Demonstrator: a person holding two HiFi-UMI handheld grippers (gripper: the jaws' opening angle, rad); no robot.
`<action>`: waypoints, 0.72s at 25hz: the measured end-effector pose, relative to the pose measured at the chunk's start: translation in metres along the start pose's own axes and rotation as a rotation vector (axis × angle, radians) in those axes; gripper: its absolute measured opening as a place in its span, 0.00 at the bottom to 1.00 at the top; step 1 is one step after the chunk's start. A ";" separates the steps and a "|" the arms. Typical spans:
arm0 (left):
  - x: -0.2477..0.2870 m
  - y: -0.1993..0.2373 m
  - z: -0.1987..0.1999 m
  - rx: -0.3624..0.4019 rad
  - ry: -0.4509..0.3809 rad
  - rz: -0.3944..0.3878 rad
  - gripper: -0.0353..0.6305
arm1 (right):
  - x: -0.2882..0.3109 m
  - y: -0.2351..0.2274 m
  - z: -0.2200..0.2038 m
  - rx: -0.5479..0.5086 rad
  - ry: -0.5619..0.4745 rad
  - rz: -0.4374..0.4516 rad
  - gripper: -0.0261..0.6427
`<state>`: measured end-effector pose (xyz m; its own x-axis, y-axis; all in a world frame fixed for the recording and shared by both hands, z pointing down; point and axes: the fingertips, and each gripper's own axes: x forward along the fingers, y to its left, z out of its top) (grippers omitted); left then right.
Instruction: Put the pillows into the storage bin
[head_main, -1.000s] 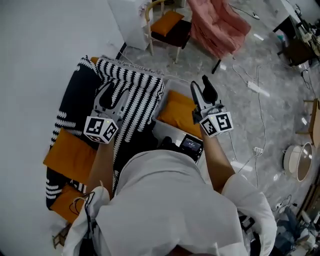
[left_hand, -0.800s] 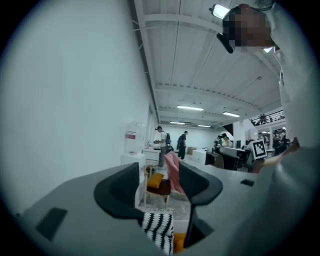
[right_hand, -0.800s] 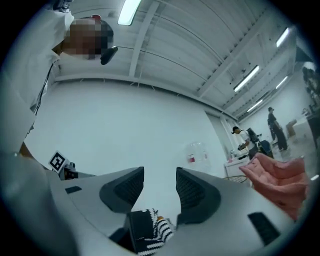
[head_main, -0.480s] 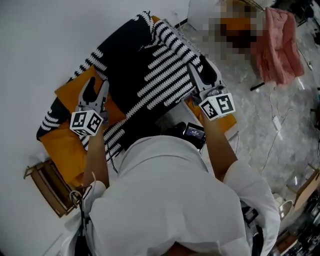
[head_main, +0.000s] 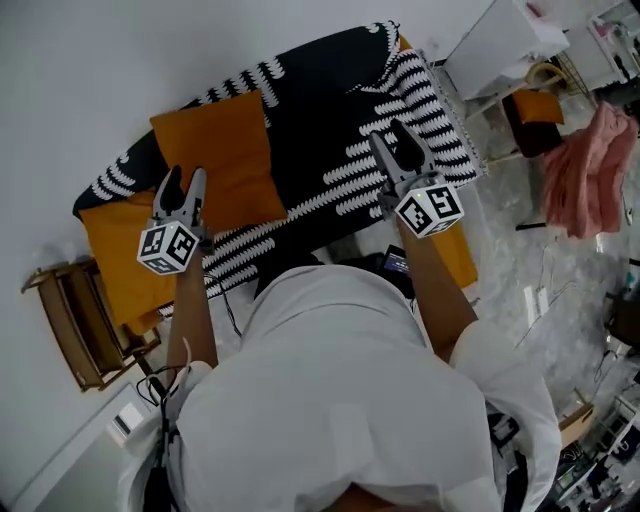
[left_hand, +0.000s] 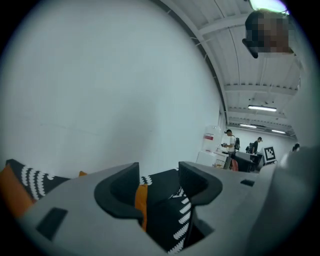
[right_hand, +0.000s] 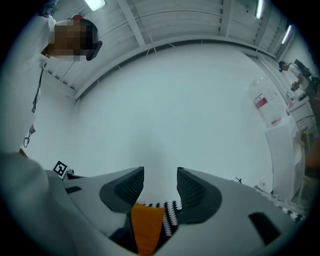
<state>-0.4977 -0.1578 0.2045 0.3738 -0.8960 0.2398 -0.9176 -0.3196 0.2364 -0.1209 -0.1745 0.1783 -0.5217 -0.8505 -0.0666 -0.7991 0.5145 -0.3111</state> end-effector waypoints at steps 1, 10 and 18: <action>-0.004 0.024 -0.003 -0.005 0.007 0.016 0.43 | 0.015 0.010 -0.012 0.007 0.022 0.005 0.36; -0.032 0.201 -0.066 -0.074 0.196 0.114 0.44 | 0.144 0.080 -0.127 0.114 0.208 0.033 0.36; -0.010 0.322 -0.152 -0.198 0.312 0.151 0.49 | 0.212 0.100 -0.278 0.236 0.420 0.024 0.41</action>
<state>-0.7764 -0.2050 0.4211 0.2878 -0.7821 0.5527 -0.9329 -0.0986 0.3463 -0.3943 -0.2728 0.3968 -0.6535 -0.6961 0.2973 -0.7211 0.4531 -0.5242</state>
